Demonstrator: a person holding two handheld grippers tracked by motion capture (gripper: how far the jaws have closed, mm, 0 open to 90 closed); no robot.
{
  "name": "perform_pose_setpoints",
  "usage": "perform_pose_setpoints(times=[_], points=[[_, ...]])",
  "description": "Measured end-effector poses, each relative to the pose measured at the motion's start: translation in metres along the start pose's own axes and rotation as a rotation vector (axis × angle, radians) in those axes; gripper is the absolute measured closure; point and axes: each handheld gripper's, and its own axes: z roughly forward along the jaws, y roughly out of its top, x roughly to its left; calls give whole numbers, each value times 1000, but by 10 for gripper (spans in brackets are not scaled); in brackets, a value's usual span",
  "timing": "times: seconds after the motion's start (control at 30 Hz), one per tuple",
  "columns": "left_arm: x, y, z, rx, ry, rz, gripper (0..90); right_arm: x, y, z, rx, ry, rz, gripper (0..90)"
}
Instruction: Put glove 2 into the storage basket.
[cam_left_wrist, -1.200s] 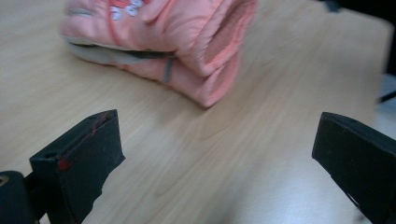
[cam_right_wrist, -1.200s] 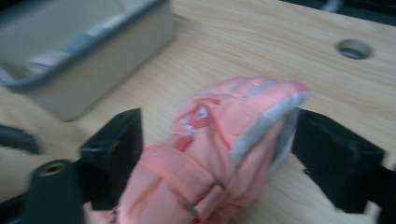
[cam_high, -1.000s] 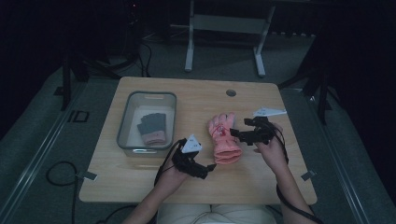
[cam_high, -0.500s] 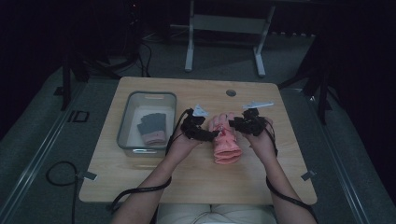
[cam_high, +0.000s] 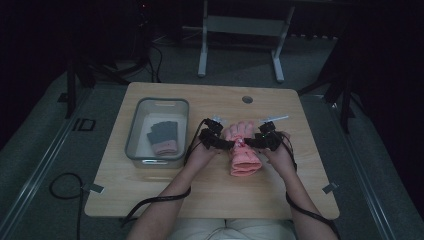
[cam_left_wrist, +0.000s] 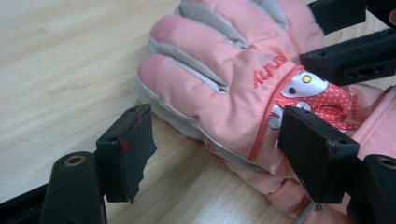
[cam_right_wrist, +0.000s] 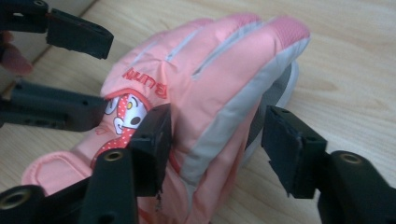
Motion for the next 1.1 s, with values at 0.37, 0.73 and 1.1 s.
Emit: perform_pose_setpoints(times=[0.37, 0.73, 1.1], points=[[12, -5, 26, 70, -92, -128, 246, -14, -11, 17, 70, 115, 70, 429], [15, -11, 29, 38, -247, -171, 667, -10, -13, 18, 63, 135, 68, 582], [-4, 3, 10, 14, -203, -122, 767, -11, -15, 3, 17, 162, 132, 653]])
